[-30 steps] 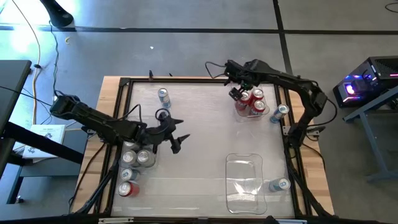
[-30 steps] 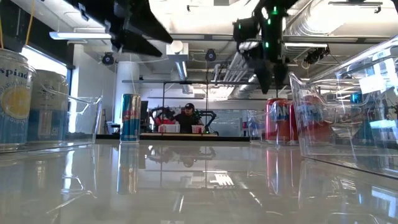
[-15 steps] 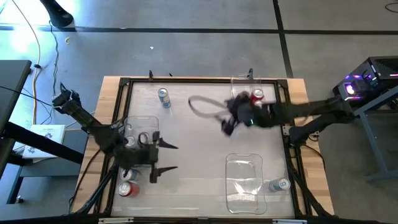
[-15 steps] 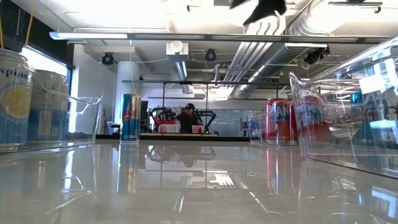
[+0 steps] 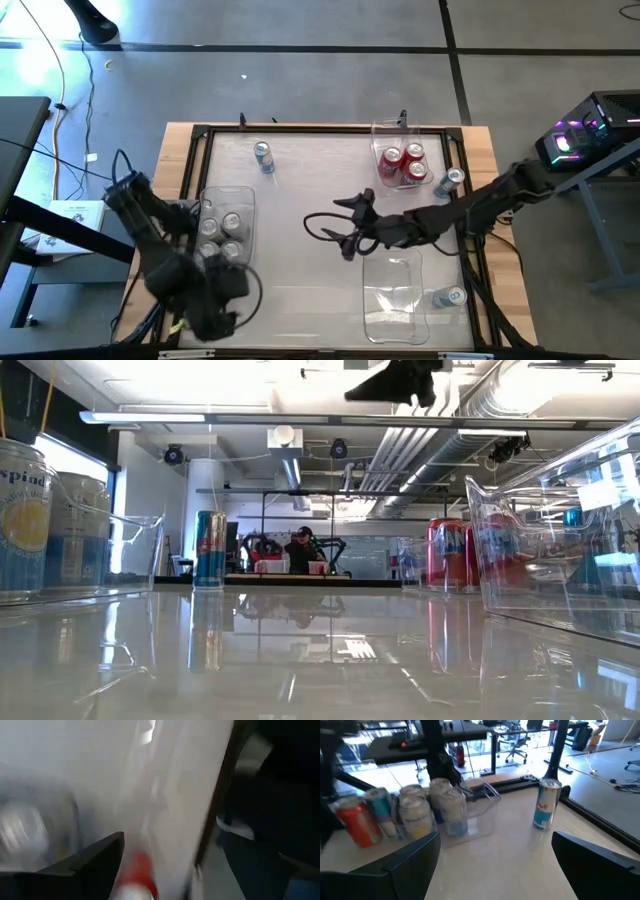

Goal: Sort soda cans
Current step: Put the red soda can into the top right transparent bin

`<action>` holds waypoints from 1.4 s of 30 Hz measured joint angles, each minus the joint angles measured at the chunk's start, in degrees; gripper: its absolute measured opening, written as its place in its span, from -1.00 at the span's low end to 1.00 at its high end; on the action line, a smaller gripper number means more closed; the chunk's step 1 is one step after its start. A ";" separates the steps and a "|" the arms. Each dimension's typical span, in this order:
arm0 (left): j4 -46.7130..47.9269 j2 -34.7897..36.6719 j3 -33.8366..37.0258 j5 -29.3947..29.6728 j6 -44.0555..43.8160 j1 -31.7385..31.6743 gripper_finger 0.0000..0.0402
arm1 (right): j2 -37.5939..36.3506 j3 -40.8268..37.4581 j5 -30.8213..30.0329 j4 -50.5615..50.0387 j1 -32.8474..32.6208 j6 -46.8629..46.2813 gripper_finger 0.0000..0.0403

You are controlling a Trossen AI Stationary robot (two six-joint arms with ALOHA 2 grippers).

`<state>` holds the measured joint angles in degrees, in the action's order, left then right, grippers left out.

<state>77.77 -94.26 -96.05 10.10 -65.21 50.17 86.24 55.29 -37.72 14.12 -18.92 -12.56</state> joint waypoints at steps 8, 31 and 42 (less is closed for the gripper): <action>1.50 -2.34 -0.11 -8.41 -28.69 9.59 0.64 | 1.15 0.07 1.36 0.72 1.05 1.05 0.88; 7.17 -7.13 8.75 -11.47 -37.05 22.40 0.64 | 1.15 0.13 4.00 1.07 1.29 1.80 0.88; 4.24 -4.61 14.40 1.00 -42.78 23.65 0.64 | 1.17 0.15 5.99 0.25 1.27 -1.63 0.88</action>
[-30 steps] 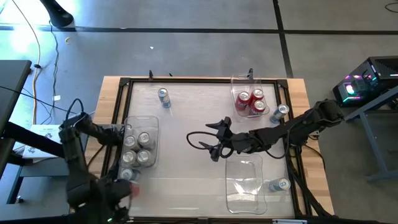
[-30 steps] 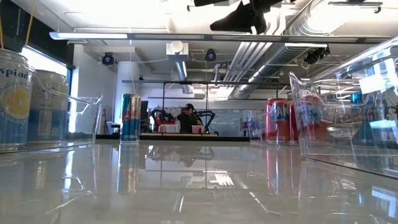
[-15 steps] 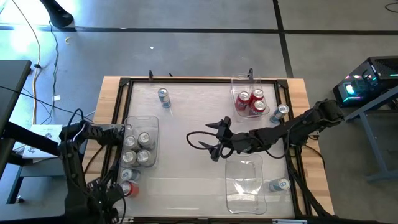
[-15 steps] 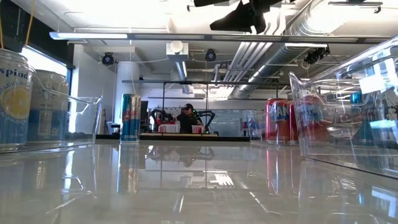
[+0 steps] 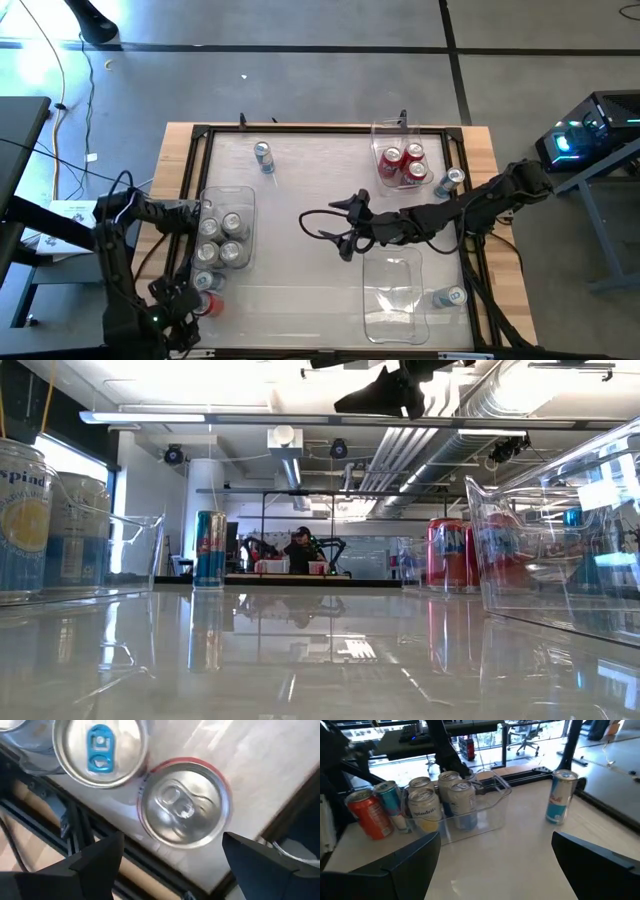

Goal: Sort soda cans
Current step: Put the red soda can into the top right transparent bin

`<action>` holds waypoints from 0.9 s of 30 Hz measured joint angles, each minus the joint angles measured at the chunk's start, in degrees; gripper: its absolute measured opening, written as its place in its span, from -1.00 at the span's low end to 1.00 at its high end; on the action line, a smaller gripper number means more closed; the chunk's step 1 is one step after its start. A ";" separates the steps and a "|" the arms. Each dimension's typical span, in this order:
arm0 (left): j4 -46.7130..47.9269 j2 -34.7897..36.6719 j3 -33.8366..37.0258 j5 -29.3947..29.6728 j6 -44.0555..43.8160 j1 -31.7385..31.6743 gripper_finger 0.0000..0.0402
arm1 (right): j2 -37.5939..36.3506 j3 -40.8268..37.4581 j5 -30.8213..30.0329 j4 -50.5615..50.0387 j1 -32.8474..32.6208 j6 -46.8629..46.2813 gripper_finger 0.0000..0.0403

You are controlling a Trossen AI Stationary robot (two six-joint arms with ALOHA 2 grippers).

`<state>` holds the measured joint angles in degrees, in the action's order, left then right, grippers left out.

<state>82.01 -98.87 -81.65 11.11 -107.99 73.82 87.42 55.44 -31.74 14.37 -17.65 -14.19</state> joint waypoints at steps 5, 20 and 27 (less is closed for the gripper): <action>-5.23 -0.02 3.03 0.31 -2.61 0.36 0.65 | 0.00 0.00 0.49 0.02 0.00 -1.07 0.88; -10.76 -0.04 8.99 6.88 -8.75 0.85 0.70 | 0.00 0.00 0.49 -1.21 -0.48 -1.84 0.88; -10.77 -0.17 8.99 9.98 -13.28 0.73 0.69 | 0.00 0.00 0.49 -1.68 -1.63 -1.86 0.88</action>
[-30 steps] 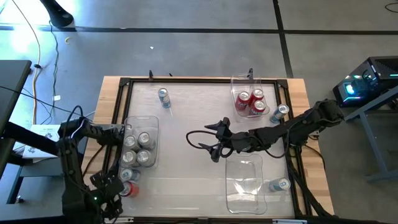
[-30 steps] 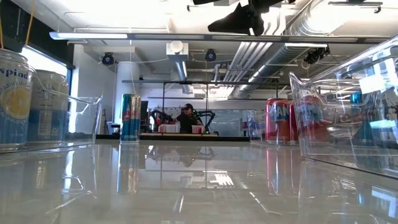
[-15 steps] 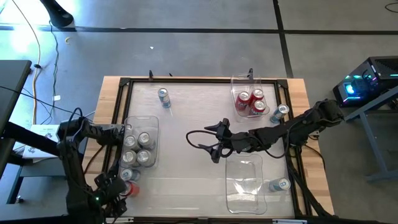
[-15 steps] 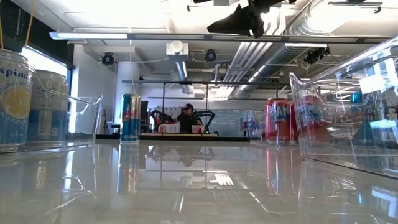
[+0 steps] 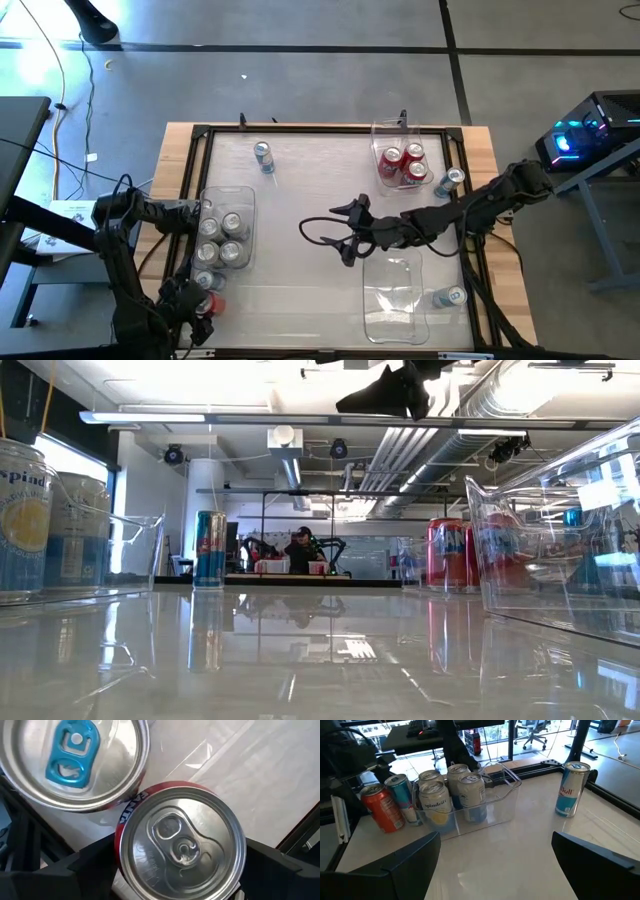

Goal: Sort soda cans
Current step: Put the red soda can into the top right transparent bin

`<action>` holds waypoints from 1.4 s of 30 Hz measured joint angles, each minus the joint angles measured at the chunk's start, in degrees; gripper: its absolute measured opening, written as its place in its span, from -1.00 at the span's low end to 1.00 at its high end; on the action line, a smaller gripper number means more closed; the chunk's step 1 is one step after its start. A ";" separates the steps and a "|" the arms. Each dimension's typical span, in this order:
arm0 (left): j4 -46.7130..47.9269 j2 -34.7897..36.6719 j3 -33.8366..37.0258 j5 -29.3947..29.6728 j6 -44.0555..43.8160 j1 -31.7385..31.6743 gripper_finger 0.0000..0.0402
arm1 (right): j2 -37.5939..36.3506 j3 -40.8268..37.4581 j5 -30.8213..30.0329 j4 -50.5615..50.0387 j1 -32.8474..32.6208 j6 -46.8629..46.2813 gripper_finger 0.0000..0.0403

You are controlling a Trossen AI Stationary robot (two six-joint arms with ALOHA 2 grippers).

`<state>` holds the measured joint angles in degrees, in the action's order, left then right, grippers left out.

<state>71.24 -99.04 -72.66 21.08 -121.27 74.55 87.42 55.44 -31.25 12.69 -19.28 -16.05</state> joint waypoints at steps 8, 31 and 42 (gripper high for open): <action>-2.37 -0.01 0.00 -0.89 3.43 -1.38 0.53 | -0.46 0.00 -4.70 -0.68 -2.70 -1.98 0.88; -9.45 -0.10 -14.06 4.62 61.53 -28.39 0.44 | -9.42 0.07 -28.11 -14.95 -17.86 1.06 0.88; -24.52 -0.10 -14.36 1.45 99.43 -62.09 0.44 | -9.42 0.07 -37.61 -28.88 -27.24 -20.77 0.88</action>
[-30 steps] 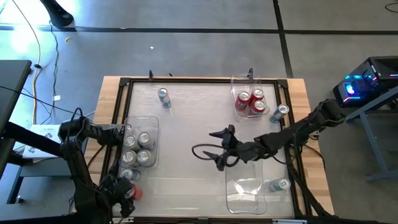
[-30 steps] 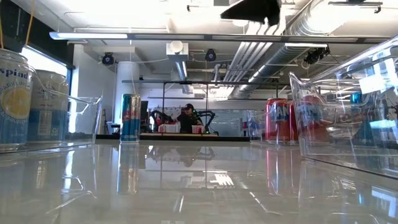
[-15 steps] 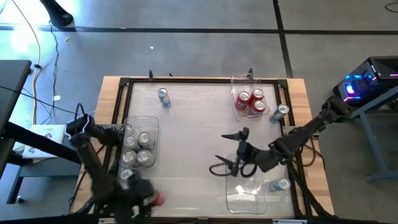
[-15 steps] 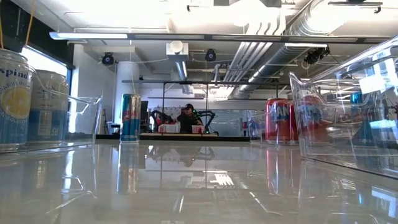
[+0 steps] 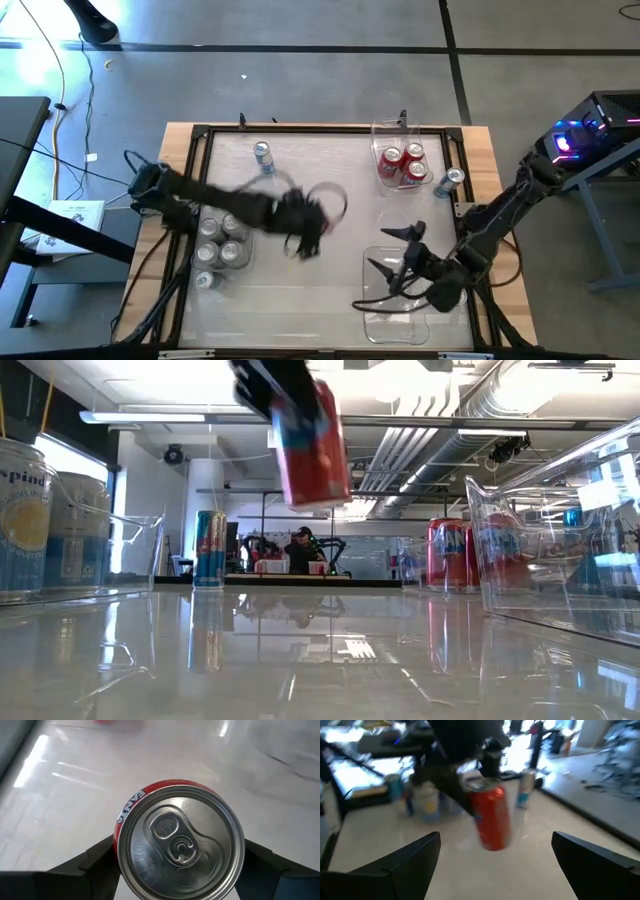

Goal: Sort soda cans
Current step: Put the red soda can into the top right transparent bin

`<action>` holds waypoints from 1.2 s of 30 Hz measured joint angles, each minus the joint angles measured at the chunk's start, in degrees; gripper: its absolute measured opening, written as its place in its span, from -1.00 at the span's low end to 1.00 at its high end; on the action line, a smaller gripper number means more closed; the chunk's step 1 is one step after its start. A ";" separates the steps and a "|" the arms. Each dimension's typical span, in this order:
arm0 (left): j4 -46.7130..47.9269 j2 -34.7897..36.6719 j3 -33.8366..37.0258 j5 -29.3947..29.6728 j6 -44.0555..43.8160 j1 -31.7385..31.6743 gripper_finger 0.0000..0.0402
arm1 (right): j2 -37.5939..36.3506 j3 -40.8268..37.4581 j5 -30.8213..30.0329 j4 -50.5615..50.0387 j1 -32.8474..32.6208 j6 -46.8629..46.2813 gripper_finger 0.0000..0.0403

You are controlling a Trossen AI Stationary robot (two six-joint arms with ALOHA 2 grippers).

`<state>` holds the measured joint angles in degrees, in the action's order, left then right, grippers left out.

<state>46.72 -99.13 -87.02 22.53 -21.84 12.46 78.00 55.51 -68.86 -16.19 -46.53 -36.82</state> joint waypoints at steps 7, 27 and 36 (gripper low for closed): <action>-4.31 -2.44 0.00 -9.12 6.99 -12.70 0.46 | 0.00 -0.02 -7.83 -4.31 -2.34 -10.16 0.88; -10.14 -14.69 -0.13 -17.21 13.71 -12.66 0.67 | 0.02 -0.02 -3.56 -2.34 3.06 -17.79 0.88; -9.92 -13.57 -0.02 -20.95 14.80 -13.56 0.71 | 0.02 -0.02 -2.79 -2.45 3.06 -20.26 0.88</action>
<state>36.80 -112.70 -87.05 1.58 -7.05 -1.10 78.02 55.48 -71.65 -18.64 -43.46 -57.08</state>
